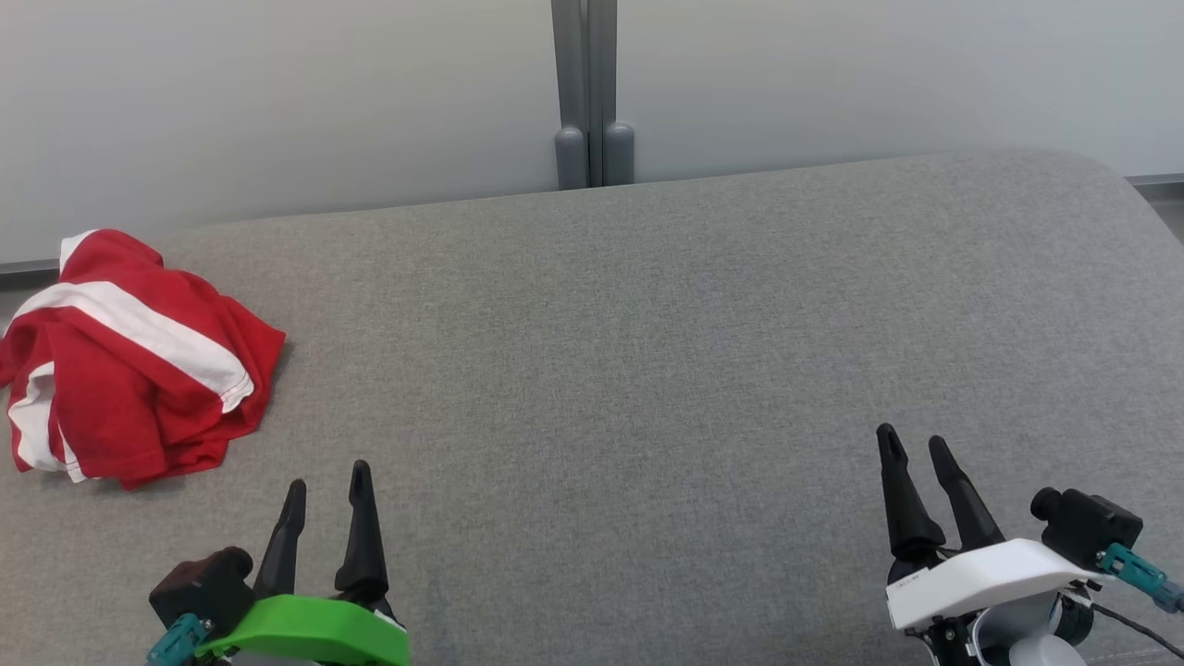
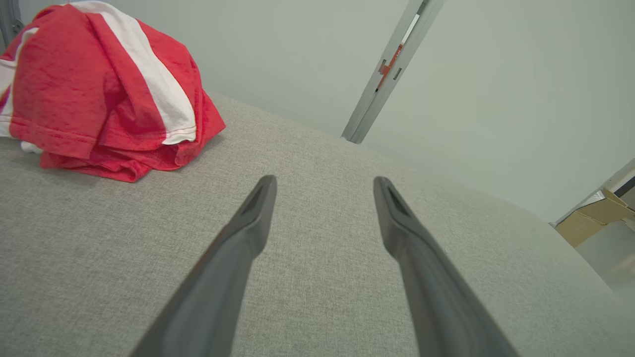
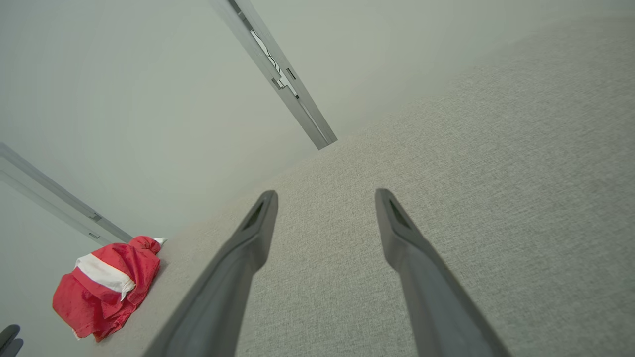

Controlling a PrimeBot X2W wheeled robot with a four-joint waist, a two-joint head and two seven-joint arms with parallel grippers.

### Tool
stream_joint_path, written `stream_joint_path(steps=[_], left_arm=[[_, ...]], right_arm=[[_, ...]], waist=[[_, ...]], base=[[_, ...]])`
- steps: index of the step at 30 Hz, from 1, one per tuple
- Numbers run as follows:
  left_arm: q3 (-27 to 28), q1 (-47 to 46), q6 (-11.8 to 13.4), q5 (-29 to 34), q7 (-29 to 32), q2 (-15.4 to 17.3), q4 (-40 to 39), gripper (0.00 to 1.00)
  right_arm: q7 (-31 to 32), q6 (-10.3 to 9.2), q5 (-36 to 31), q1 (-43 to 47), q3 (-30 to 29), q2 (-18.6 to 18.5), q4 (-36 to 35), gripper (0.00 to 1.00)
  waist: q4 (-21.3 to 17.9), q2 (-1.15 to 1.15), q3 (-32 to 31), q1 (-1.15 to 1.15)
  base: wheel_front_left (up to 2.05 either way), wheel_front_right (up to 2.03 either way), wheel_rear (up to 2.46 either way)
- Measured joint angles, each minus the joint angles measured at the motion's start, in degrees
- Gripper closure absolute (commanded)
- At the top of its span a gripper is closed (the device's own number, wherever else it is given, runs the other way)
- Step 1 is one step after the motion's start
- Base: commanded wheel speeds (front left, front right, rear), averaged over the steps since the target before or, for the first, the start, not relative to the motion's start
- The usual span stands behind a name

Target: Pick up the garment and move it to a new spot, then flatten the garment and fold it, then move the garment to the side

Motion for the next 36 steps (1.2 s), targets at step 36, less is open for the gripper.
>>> stream_joint_path(steps=[36], left_arm=[[-0.1,2.4,1.0,16.1,-4.6,0.2,2.7,0.00]], right_arm=[[-4.7,0.01,-20.3,1.2,1.6,-0.2,0.7,0.00]], waist=[[0.1,0.00,-0.5,0.00]], base=[[0.00,0.00,0.00]])
